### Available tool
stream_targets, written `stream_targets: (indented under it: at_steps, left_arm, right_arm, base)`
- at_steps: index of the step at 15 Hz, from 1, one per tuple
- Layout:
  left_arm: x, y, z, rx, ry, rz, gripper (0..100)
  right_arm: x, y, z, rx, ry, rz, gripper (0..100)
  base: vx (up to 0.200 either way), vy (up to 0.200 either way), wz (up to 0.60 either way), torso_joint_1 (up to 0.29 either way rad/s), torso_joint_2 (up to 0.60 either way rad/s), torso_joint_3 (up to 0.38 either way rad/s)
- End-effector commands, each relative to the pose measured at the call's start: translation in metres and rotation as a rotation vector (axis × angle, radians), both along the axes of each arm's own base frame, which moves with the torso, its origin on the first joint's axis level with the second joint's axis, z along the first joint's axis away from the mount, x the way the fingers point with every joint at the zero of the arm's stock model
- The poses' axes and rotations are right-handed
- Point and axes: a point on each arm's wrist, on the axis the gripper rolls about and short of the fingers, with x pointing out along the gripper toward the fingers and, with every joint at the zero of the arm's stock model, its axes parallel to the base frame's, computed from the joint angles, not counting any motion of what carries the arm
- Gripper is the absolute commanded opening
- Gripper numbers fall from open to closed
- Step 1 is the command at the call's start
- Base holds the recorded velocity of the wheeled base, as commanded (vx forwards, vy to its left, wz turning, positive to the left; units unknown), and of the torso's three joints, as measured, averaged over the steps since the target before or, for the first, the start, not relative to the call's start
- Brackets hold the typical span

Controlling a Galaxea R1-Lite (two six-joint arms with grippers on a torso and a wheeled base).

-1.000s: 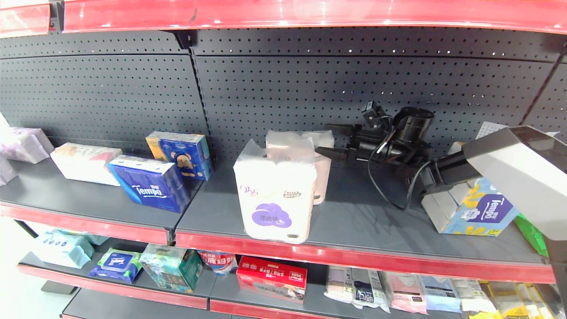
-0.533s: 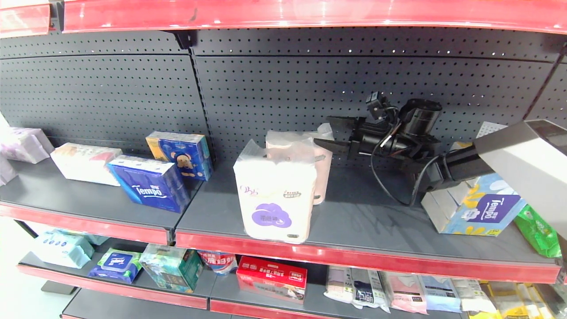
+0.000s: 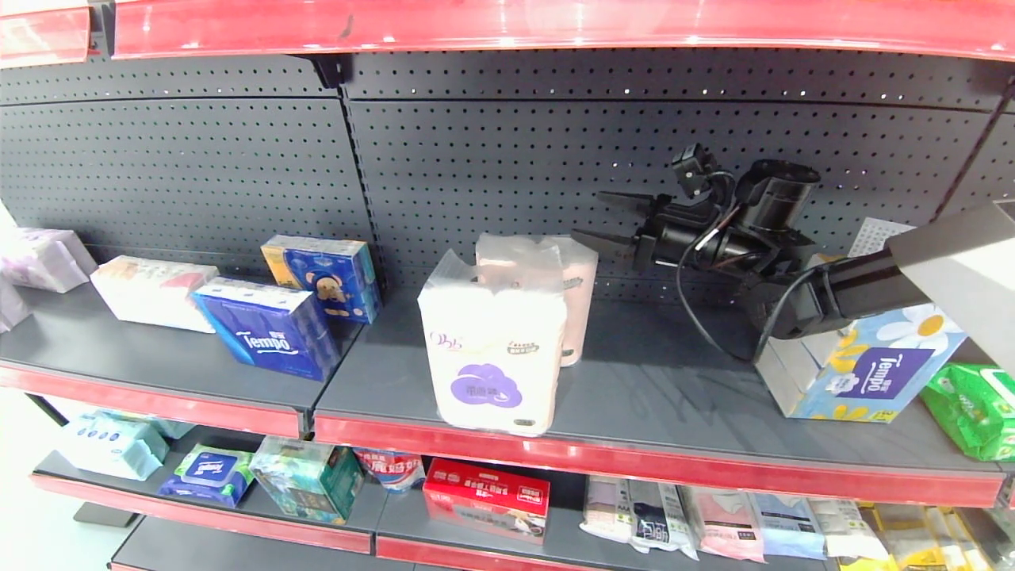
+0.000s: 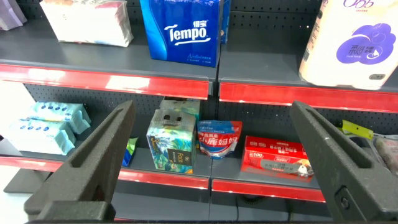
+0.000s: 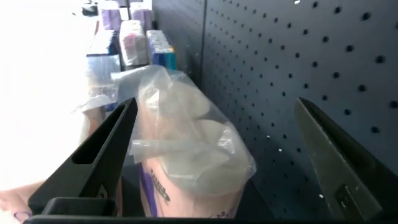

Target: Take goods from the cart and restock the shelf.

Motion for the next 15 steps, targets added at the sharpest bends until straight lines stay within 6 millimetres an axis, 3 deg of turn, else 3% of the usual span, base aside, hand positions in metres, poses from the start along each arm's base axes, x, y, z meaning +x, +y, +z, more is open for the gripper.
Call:
stream_targets:
  at_steps: [1, 10, 15]
  left_arm:
    - [0.0, 0.0, 0.0, 0.0, 0.0, 0.001, 100]
    - [0.0, 0.0, 0.0, 0.0, 0.0, 0.001, 100]
    - [0.0, 0.0, 0.0, 0.0, 0.0, 0.001, 100]
  right_arm:
    - [-0.009, -0.002, 0.007, 0.004, 0.001, -0.024, 100]
    - [-0.044, -0.009, 0.033, 0.086, 0.066, -0.209, 100]
    - [-0.077, -0.009, 0.047, 0.125, 0.099, -0.248, 100]
  base:
    - [0.0, 0.0, 0.0, 0.0, 0.0, 0.0]
    - [0.0, 0.0, 0.0, 0.0, 0.0, 0.0]
    - [0.0, 0.0, 0.0, 0.0, 0.0, 0.0]
